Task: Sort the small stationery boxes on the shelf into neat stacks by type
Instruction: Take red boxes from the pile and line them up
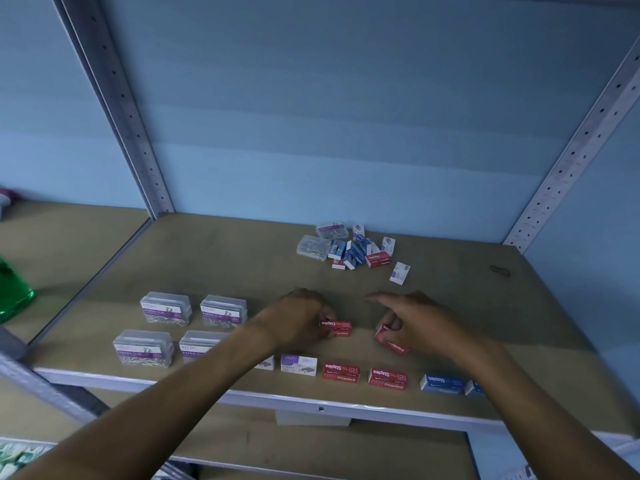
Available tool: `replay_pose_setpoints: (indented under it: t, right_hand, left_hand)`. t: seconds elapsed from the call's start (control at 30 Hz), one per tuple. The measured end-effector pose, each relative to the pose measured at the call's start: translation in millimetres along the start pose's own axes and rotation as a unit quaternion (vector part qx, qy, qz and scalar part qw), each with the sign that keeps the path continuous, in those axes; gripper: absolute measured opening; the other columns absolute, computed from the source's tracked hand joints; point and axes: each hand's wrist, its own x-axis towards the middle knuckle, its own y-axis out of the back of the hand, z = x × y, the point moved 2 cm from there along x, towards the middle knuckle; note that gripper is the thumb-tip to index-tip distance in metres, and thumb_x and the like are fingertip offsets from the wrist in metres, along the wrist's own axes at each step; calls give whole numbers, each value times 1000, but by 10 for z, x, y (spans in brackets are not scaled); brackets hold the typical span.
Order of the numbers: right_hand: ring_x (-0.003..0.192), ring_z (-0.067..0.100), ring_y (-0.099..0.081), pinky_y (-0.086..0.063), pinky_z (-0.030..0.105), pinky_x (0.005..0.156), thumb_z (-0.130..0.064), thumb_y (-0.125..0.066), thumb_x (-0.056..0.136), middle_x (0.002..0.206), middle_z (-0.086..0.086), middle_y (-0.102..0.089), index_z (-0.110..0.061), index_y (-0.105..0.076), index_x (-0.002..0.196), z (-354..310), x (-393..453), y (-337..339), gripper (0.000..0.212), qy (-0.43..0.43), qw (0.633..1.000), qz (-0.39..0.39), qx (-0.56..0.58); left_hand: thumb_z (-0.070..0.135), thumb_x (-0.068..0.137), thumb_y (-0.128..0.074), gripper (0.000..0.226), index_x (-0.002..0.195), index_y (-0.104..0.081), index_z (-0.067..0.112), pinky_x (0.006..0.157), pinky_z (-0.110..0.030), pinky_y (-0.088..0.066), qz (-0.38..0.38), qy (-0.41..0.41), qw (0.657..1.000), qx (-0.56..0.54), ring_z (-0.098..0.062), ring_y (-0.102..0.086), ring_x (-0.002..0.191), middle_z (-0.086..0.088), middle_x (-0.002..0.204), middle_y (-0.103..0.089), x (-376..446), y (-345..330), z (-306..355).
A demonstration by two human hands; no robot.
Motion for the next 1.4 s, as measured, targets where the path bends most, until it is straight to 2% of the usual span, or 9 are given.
replay_pose_setpoints:
  t: [0.1,0.17,0.33,0.47,1.0,1.1,1.2,1.27,1.4]
  right_hand:
    - [81,-14,-63,-54,19,75,-40,-82,80,88,-31,-71,-46,-54,136,29,-15,-3,63,-6,1000,3,13]
    - [82,-15,-61,-52,18,74,-44,-82,79,89,-29,-71,-47,-63,121,107,-48,52,46,-26,999,12,17]
    - [77,-11,-65,-52,15,73,-34,-81,82,83,-22,-74,-38,-78,96,171,-149,30,15,-31,999,5,22]
    - [77,-11,-66,-47,6,68,-32,-79,84,81,-25,-73,-40,-79,96,132,-197,-23,15,-16,999,0,31]
    - [83,-12,-65,-51,9,72,-31,-75,90,98,-19,-76,-37,-78,106,44,-300,-47,17,0,999,-17,46]
    - [84,-10,-64,-52,13,74,-34,-76,88,93,-22,-74,-40,-76,104,37,-360,18,17,-6,998,8,56]
    - [82,-7,-64,-51,13,68,-34,-78,86,87,-26,-71,-42,-75,97,55,-479,89,14,-10,996,43,77]
    - [83,-7,-63,-49,11,66,-36,-78,86,88,-32,-68,-44,-75,95,64,-568,91,12,-4,997,48,68]
    - [82,-9,-63,-51,13,65,-44,-78,83,85,-34,-68,-45,-76,96,76,-684,20,14,-11,999,37,32]
  left_hand:
    - [40,91,-64,27,115,-70,29,95,-27,-49,3,1,1000,-1,-14,-61,105,7,119,-68,-12,-8,-16]
    - [42,90,-64,28,114,-70,30,94,-25,-47,11,10,1000,0,-12,-61,105,8,118,-68,-10,-15,-42]
    - [40,90,-63,25,113,-71,31,95,-24,-48,11,10,1000,-14,-8,-61,102,11,115,-70,-14,-55,-40]
    - [38,90,-64,23,110,-72,31,92,-26,-51,-12,0,999,-33,-4,-62,96,13,110,-71,-3,-60,5]
    - [38,89,-68,23,110,-73,30,85,-25,-55,-47,-48,996,-56,-2,-63,95,13,109,-72,-78,-82,150]
    - [36,85,-72,26,110,-72,27,82,-14,-48,-7,-62,996,-68,1,-60,94,12,108,-71,-139,-13,170]
    - [42,85,-70,24,106,-70,31,85,-19,-47,64,-94,993,-26,0,-54,98,17,102,-68,-260,80,209]
    - [49,85,-67,23,102,-71,32,81,-21,-47,96,-118,988,6,-2,-51,97,19,96,-66,-349,110,247]
    - [57,87,-60,29,104,-72,36,81,-23,-46,107,-137,981,87,-8,-49,106,18,98,-68,-467,72,285]
